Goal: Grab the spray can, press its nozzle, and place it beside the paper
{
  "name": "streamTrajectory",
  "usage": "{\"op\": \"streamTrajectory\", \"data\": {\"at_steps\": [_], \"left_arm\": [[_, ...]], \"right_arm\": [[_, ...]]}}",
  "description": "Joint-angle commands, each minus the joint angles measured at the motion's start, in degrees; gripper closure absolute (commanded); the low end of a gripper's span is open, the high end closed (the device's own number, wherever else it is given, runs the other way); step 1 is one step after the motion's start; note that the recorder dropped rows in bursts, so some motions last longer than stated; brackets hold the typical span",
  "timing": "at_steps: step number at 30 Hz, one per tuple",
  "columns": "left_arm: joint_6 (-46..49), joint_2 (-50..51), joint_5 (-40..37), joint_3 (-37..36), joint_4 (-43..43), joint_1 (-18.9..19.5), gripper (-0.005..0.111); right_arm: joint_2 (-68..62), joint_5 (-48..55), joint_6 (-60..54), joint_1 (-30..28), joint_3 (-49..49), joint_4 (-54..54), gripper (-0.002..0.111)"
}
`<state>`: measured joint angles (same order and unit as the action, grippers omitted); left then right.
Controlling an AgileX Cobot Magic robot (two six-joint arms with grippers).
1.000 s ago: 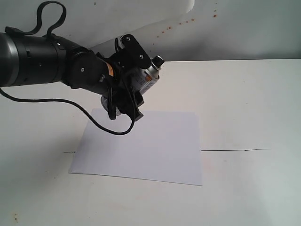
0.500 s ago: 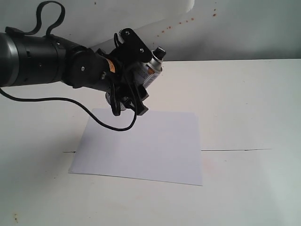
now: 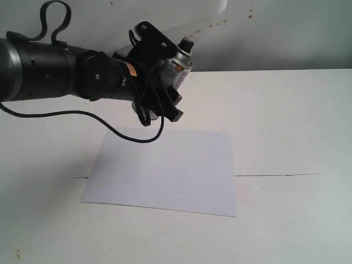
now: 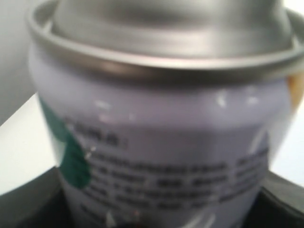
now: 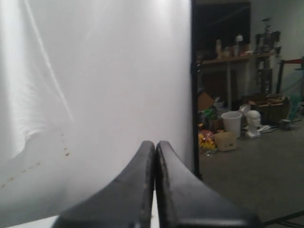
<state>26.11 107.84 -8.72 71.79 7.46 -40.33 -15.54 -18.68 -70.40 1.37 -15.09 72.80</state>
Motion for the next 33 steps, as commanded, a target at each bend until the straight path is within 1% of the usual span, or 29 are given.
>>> {"op": "streamTrajectory", "data": {"at_steps": [1,4,10,14,17,19,22,25,28,31,32,33], "left_arm": [[-0.8,-1.2,6.6,0.5,2.8,-0.2,0.107],[-0.8,-1.2,9.1,0.5,5.8,-0.2,0.107],[-3.7,-1.4,13.5,0.5,6.2,-0.2,0.107],[-3.7,-3.9,13.7,0.5,6.2,-0.1,0.107],[-3.7,-6.4,13.3,0.5,6.2,0.9,0.107],[-3.9,-8.3,11.5,0.5,6.3,1.8,0.107],[-5.0,-11.9,8.3,-0.3,7.1,4.3,0.107],[-5.1,-15.6,8.7,-2.6,7.2,7.0,0.107],[-6.8,-19.0,9.1,-6.1,7.2,11.0,0.107],[-9.2,-22.3,13.1,-11.0,7.2,15.3,0.107],[-12.4,-24.6,18.3,-15.4,7.2,18.0,0.107],[-14.1,-25.5,21.4,-17.2,7.2,18.9,0.107]], "right_arm": [[3.3,-0.2,0.1,-4.4,0.0,0.1,0.108],[4.8,-0.2,0.1,-4.7,0.0,0.1,0.108],[5.2,-0.3,0.1,-4.7,0.0,0.1,0.108],[5.2,-0.3,0.2,-4.7,0.0,0.1,0.108],[5.2,-0.3,0.2,-4.7,0.0,0.1,0.108],[5.2,-0.3,0.2,-4.7,0.0,0.1,0.108],[5.2,-0.3,0.2,-4.7,0.0,0.1,0.108],[5.2,-0.3,0.2,-4.7,0.0,0.1,0.108],[5.2,-0.3,0.2,-4.7,0.0,0.1,0.108],[5.2,-0.3,0.2,-4.7,0.0,0.1,0.108],[5.2,-0.3,0.2,-4.7,0.0,0.1,0.108],[5.2,-0.3,0.2,-4.7,0.0,0.1,0.108]]}}
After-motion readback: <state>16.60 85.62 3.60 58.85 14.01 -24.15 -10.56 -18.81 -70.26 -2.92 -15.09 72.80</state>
